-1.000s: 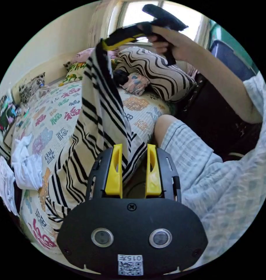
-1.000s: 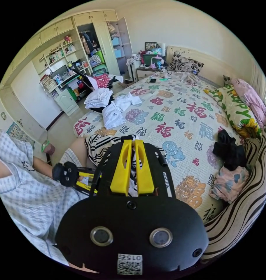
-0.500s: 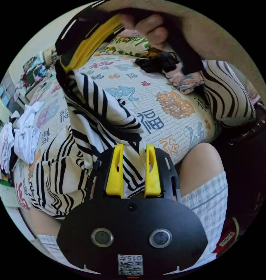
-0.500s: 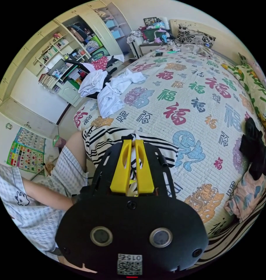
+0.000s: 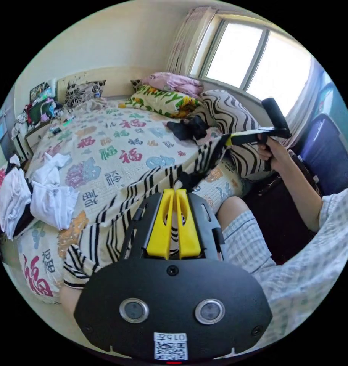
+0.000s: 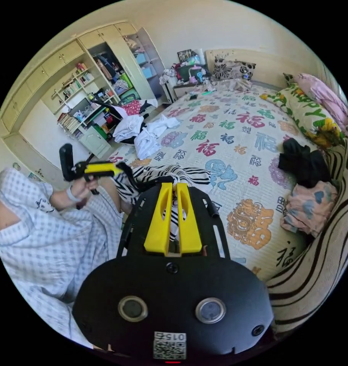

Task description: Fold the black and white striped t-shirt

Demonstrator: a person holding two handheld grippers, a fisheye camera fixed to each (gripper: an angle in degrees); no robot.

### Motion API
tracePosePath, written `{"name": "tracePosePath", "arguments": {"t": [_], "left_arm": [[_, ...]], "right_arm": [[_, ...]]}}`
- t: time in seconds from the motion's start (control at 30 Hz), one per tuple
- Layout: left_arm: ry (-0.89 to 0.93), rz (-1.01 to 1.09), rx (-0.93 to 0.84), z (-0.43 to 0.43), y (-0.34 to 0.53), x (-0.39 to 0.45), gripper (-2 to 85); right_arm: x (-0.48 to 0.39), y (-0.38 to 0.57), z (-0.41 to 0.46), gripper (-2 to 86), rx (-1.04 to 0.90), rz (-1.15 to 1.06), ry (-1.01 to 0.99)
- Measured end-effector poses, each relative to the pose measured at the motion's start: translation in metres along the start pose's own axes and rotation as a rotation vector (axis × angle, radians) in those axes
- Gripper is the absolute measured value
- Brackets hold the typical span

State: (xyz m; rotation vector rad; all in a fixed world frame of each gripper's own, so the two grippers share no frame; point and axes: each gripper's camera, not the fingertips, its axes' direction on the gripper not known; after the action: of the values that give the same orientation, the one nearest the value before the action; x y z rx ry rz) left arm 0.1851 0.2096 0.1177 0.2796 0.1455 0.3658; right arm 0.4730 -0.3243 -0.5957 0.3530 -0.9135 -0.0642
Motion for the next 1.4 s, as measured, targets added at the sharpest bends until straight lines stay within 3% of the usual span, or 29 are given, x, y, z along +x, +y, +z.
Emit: {"name": "tracePosePath", "arguments": {"t": [0.23,0.33,0.47,0.7,0.83,0.9,1.0,1.13,1.4], "left_arm": [[-0.068,0.317,0.235,-0.14,-0.056,-0.008,-0.8],[-0.179,0.47,0.33,-0.169,-0.089,0.0,-0.8],[-0.217,0.511,0.395,-0.169,-0.141,-0.021,-0.8],[-0.117,0.3,0.218,-0.023,-0.279,-0.144,-0.7],[-0.289,0.197,0.085,0.125,-0.335,-0.21,-0.3],[-0.335,0.067,-0.01,0.182,-0.339,-0.241,0.2],[-0.235,-0.058,-0.074,0.225,-0.308,-0.272,1.9],[-0.057,-0.119,-0.153,0.208,-0.211,-0.288,5.0],[-0.089,-0.448,-0.448,0.137,-0.035,-0.302,8.9]], "right_arm": [[-0.086,-0.015,-0.104,0.4,0.069,-0.237,0.154],[-0.114,-0.044,-0.148,0.4,0.095,-0.35,0.318],[-0.107,-0.099,-0.186,0.5,0.116,-0.416,0.454],[0.037,-0.222,-0.16,0.8,0.044,-0.241,0.439],[0.153,-0.285,-0.096,2.1,-0.055,-0.09,0.428],[0.235,-0.308,-0.044,4.5,-0.125,0.042,0.323],[0.298,-0.285,-0.007,6.9,-0.139,0.142,0.142],[0.326,-0.197,0.009,9.5,-0.181,0.166,-0.051],[0.344,0.026,0.019,12.0,-0.488,0.568,-0.209]]}}
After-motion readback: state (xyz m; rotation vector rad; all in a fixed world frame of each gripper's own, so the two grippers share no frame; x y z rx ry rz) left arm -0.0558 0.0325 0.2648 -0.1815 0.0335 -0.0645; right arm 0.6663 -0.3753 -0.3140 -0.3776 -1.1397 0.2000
